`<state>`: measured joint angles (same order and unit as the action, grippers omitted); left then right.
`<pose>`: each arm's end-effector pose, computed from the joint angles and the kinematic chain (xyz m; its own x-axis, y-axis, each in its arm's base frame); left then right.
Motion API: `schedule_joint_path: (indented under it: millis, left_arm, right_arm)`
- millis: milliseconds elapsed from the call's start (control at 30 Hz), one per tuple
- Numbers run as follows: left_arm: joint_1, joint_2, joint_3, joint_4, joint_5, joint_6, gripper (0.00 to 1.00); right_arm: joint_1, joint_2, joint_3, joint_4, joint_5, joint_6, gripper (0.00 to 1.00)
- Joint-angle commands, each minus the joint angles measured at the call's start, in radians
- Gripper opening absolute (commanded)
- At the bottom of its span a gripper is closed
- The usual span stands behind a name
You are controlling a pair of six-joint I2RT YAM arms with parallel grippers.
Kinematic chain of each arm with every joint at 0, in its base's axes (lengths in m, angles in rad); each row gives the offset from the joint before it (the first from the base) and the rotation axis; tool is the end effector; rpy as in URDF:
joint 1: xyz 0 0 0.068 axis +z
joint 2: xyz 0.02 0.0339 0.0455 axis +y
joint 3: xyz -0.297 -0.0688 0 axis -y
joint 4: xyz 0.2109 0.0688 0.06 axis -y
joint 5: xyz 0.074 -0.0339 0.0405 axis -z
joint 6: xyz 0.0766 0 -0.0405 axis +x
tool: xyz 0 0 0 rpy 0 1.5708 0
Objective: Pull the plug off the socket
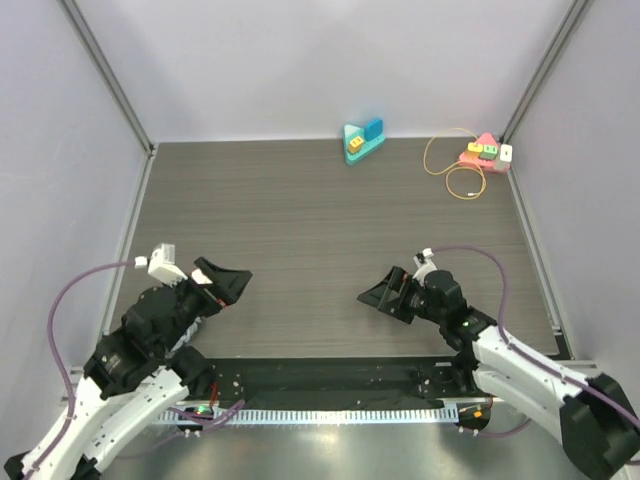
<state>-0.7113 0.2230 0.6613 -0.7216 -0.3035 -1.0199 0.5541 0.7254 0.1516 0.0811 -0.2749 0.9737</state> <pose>0.0430 -0.0069 0.2819 -0.4564 -0.6800 -0.5738 0.0319 0.6319 -0.7744 0.1061 0.0901 0.1766 -0.8131 0.4328 -0.3892 -0.0664 0.5952 0.8008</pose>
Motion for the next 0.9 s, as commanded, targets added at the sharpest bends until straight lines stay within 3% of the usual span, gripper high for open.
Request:
schedule_joint_path:
  millis: [0, 167, 333, 633, 867]
  left_arm:
    - [-0.001, 0.209, 0.136, -0.08, 0.044, 0.158, 1.0]
    - [-0.001, 0.375, 0.299, -0.31, -0.107, 0.202, 0.95]
    - [-0.001, 0.339, 0.336, -0.397, -0.232, 0.106, 0.95]
    - [-0.001, -0.062, 0.19, -0.22, -0.065, 0.107, 0.95]
    - [-0.001, -0.053, 0.284, -0.324, 0.027, 0.224, 0.95]
  right_arm:
    - [0.004, 0.121, 0.072, 0.147, -0.07, -0.04, 0.99]
    - [0.078, 0.325, 0.138, 0.334, -0.075, -0.013, 0.99]
    - [0.234, 0.524, 0.299, 0.422, -0.004, -0.038, 0.99]
    - [0.414, 1.0, 0.684, 0.531, -0.055, -0.058, 1.0]
    - [0.471, 1.238, 0.939, 0.549, -0.099, -0.03, 1.0]
